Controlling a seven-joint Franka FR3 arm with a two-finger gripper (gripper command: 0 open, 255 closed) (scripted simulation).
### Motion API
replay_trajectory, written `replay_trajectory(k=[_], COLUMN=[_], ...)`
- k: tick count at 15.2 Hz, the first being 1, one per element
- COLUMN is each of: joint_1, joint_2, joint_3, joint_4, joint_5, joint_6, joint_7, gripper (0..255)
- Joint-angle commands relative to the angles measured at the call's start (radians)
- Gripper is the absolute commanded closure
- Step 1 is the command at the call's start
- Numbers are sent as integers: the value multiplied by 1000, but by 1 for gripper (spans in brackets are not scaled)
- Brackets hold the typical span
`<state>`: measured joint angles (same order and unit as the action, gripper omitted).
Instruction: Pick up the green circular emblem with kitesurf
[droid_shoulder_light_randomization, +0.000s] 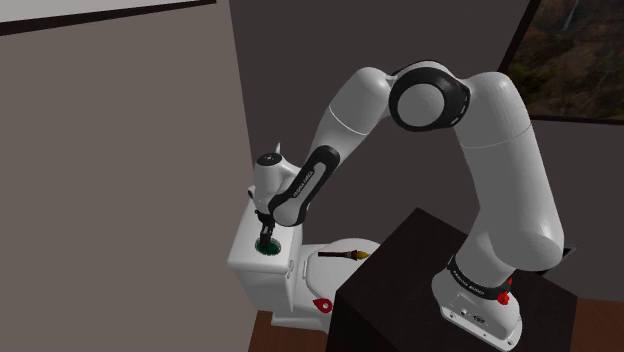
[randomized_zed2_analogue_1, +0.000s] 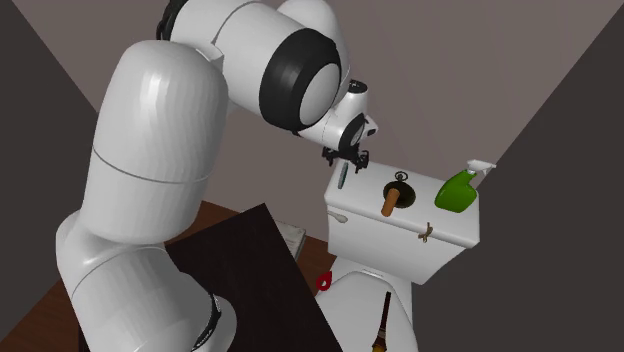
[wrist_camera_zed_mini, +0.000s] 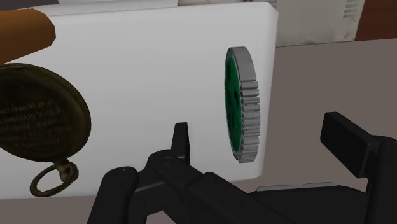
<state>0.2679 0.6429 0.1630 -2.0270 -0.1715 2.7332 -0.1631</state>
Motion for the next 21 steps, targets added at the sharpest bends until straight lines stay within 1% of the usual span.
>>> replay_trajectory(k=[1, 2, 3, 12, 21], joint_1=[3, 3, 3, 3, -19], joint_2=[19, 19, 21, 19, -89], joint_3=[-4, -4, -5, -4, 24], joint_4=[10, 10, 9, 10, -21], joint_5=[-3, -3, -4, -3, 21], joint_6=[10, 10, 12, 10, -69], joint_7=[1, 1, 1, 1, -14], gripper=[0, 0, 255, 255, 255])
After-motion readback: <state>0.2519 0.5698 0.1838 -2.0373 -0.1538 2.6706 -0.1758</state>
